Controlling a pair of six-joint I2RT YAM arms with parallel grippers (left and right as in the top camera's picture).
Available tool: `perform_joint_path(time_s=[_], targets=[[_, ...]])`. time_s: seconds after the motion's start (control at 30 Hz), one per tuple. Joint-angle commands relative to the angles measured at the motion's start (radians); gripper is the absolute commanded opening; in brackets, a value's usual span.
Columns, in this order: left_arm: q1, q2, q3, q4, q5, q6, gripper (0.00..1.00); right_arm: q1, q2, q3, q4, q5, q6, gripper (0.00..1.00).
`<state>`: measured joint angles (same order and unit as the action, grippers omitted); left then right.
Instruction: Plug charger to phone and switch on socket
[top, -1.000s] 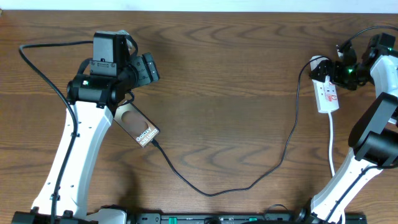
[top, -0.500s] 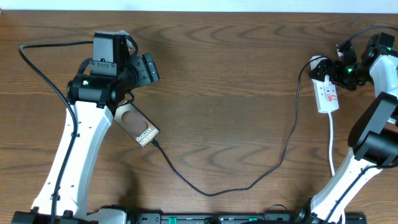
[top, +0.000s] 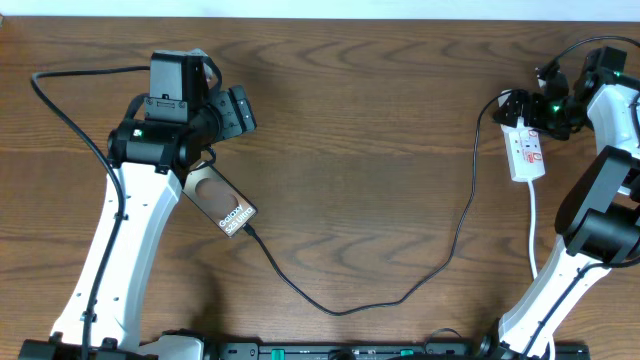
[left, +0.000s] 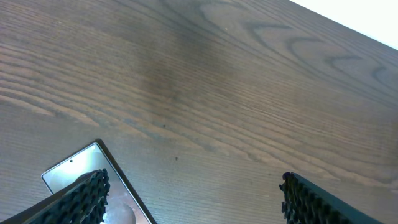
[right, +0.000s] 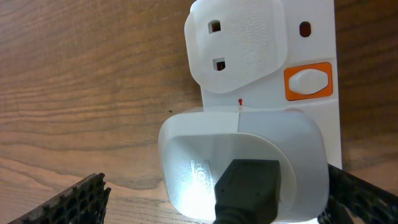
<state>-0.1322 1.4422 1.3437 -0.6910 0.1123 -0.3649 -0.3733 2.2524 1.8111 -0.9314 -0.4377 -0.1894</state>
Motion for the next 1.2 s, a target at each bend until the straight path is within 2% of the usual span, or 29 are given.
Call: perform_joint_path(time_s=[0.0,0.4,0.8,1.17], targets=[[0.000,0.005,0.022,-0.002,-0.016,0.013,0.86,0.064,0.067,-0.027,-0.036,-0.174,0.036,0.99],[0.000,0.005,0.022,-0.002,-0.016,0.013,0.86,0.060,0.066,-0.025,-0.041,0.055,0.062,0.98],[0.000,0.005,0.022,-0.002,-0.016,0.013,0.86,0.032,0.066,-0.009,-0.052,0.066,0.074,0.98],[0.000,0.005,0.022,-0.008,-0.016,0.013,0.87,0.031,0.066,0.092,-0.124,0.066,0.078,0.99]])
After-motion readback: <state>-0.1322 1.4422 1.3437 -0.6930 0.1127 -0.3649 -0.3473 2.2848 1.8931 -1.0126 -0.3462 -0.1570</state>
